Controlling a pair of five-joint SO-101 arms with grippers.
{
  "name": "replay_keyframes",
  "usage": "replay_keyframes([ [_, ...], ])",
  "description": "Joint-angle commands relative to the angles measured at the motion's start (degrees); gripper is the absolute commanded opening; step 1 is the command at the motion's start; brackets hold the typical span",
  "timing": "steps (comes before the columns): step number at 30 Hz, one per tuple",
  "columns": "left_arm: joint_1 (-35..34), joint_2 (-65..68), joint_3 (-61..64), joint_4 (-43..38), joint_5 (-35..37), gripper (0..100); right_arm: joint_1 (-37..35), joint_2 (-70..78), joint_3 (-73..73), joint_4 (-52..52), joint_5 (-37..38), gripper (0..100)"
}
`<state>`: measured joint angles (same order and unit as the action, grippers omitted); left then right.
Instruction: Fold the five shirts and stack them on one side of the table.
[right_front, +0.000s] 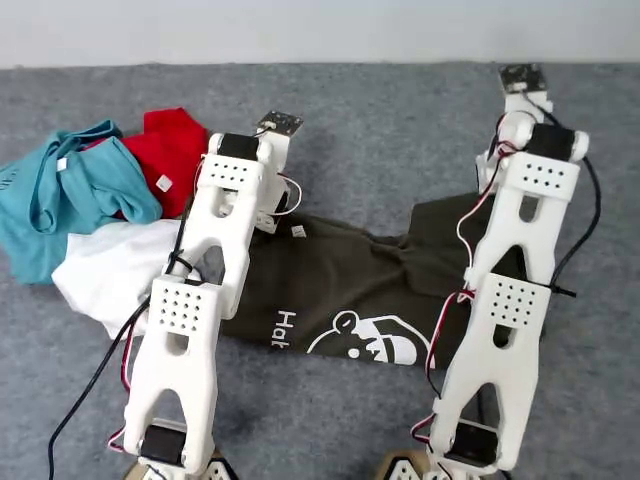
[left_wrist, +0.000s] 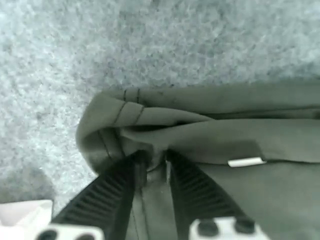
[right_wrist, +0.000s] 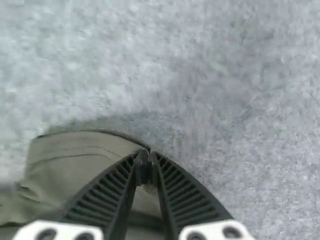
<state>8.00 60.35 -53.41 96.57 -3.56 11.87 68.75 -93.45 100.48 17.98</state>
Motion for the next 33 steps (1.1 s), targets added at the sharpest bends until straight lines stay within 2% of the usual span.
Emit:
replay_keyframes([
  [1,-0.4,0.2,-0.1,-0.4,0.2,8,-2.1,-7.2,4.5,2.8,0.6,1.0],
  [10,-0.4,0.2,-0.1,-0.4,0.2,8,-2.6,-20.0,27.8,2.5,1.4,1.0],
  [16,-0.4,0.2,-0.1,-0.3,0.2,8,-2.6,-28.4,41.2,2.5,5.0,1.0],
  [23,-0.4,0.2,0.8,-0.4,0.2,8,0.7,-34.3,53.6,1.5,11.9,1.1],
  [28,-0.4,0.2,0.9,-0.4,0.2,8,4.4,-34.6,54.6,1.8,20.9,1.1],
  [33,-0.4,0.2,0.9,-0.5,0.2,8,6.3,-34.6,57.4,1.5,26.2,1.1],
])
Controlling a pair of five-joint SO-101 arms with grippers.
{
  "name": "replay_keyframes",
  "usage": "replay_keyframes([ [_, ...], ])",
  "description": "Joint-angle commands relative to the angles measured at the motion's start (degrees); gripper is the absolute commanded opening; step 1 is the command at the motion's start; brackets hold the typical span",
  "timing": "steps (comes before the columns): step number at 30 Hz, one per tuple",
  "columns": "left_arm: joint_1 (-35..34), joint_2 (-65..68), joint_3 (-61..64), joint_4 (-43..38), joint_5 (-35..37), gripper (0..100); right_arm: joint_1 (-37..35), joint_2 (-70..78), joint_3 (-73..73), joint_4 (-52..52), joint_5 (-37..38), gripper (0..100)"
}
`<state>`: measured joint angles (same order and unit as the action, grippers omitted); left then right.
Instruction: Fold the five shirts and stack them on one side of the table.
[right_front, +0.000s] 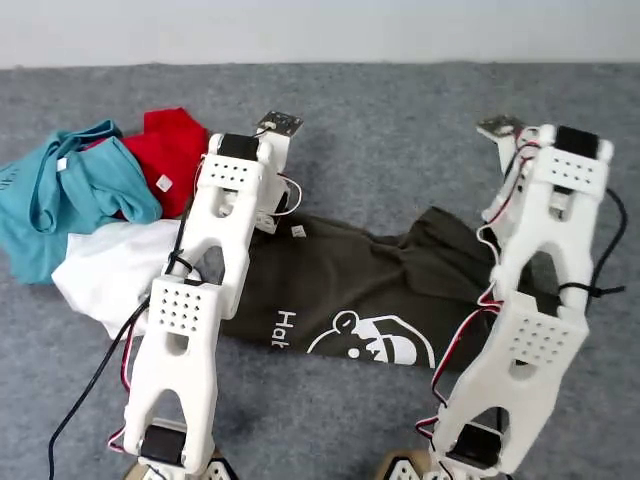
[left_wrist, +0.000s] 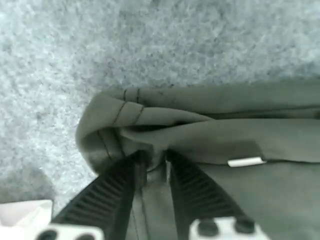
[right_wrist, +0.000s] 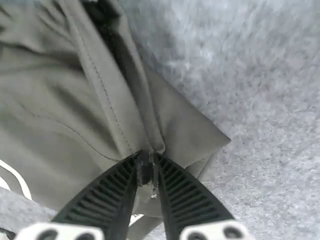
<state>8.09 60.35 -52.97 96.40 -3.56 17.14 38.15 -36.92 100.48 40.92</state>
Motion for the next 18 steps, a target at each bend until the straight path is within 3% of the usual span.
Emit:
replay_keyframes([
  [1,-0.4,0.2,0.5,-0.4,0.2,8,1.1,-4.0,2.1,1.1,4.3,1.1],
  [12,-0.4,0.2,0.6,-0.4,0.2,8,1.2,-6.4,20.2,-8.3,6.9,1.3],
  [18,-0.5,0.2,0.6,-0.4,0.2,8,1.2,-12.8,27.2,-11.3,3.4,2.2],
])
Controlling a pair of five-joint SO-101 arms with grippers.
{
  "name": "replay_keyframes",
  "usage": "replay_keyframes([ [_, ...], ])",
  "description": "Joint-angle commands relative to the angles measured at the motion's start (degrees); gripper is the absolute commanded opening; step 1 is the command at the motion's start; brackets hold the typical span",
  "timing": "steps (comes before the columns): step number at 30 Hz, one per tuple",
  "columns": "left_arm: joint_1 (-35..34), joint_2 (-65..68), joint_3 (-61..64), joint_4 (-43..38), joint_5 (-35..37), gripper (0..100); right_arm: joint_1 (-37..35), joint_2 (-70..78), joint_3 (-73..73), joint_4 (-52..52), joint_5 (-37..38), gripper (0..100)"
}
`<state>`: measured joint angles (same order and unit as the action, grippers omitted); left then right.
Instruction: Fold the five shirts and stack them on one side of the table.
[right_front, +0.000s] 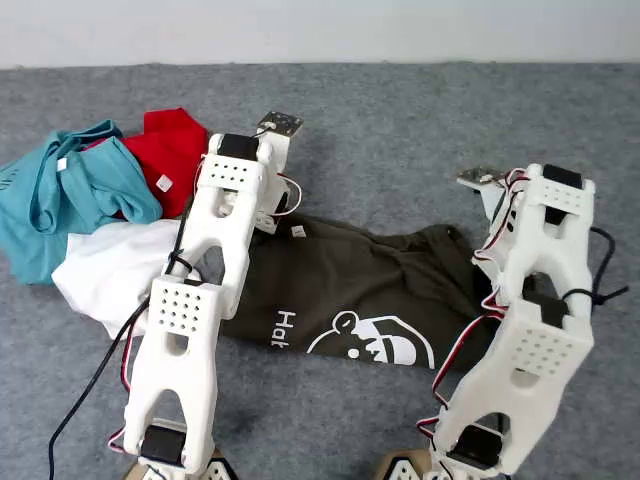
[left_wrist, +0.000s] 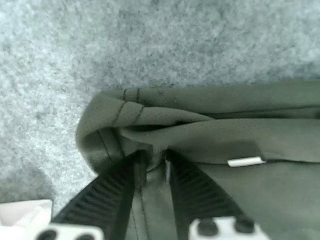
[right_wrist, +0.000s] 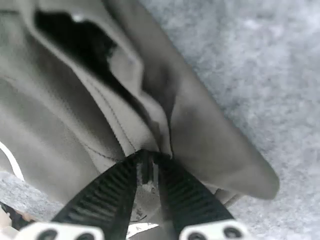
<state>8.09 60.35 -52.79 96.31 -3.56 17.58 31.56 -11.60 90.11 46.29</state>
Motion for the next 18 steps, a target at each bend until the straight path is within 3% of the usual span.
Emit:
replay_keyframes([
  [1,-0.5,0.2,0.4,-0.3,0.2,8,0.7,-7.8,2.8,-0.9,-2.5,4.0],
  [5,-0.5,0.2,0.4,-0.3,0.2,8,0.6,-16.0,5.5,0.0,-5.6,12.8],
  [11,-0.5,0.2,0.4,-0.4,0.2,8,-2.3,-27.7,9.3,5.8,-7.4,14.1],
  [18,-0.5,0.2,0.4,-0.4,0.2,8,-9.8,-25.3,10.5,-9.6,-19.8,14.5],
])
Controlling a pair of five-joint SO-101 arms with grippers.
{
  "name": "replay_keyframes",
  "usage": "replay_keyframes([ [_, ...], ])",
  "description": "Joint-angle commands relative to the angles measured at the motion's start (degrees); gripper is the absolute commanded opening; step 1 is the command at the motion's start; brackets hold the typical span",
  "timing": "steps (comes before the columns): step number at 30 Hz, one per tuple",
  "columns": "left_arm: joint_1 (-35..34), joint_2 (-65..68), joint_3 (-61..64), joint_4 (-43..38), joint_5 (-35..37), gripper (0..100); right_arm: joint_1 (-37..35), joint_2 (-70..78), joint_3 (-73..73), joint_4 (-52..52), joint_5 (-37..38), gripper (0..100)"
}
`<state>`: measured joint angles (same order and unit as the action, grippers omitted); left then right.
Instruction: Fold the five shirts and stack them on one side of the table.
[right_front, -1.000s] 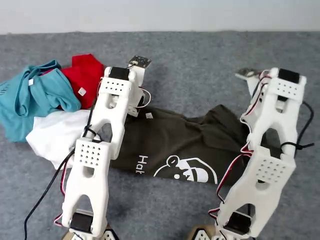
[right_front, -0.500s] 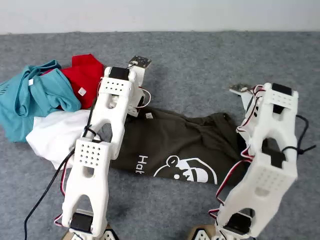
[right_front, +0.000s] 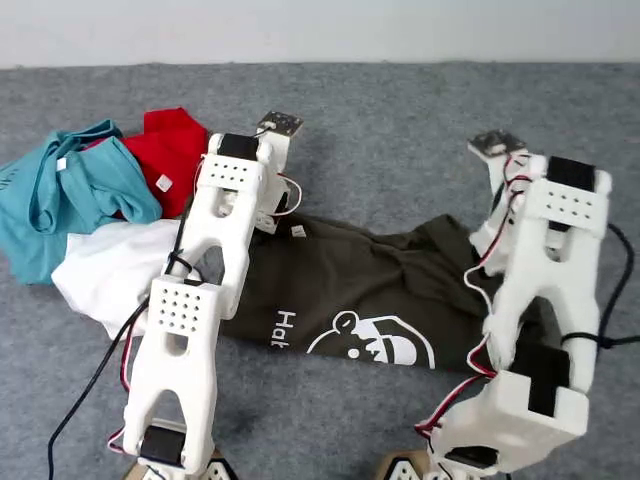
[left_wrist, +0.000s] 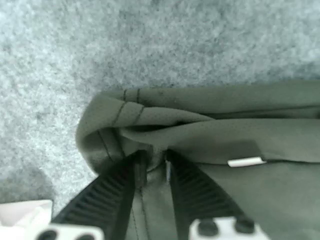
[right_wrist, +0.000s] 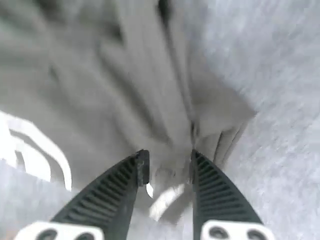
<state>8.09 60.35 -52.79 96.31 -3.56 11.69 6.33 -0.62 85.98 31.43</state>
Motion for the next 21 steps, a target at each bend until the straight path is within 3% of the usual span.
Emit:
replay_keyframes([
  [1,-0.5,0.2,0.4,-0.4,0.2,8,-5.7,1.4,-1.1,-7.2,-6.4,15.1],
  [7,-0.5,0.2,0.4,-0.4,0.4,8,-10.5,14.8,-14.0,-10.2,-13.8,20.0],
  [21,-0.5,0.2,0.4,-0.4,0.4,8,-11.2,42.6,-50.7,2.1,-15.3,18.0],
])
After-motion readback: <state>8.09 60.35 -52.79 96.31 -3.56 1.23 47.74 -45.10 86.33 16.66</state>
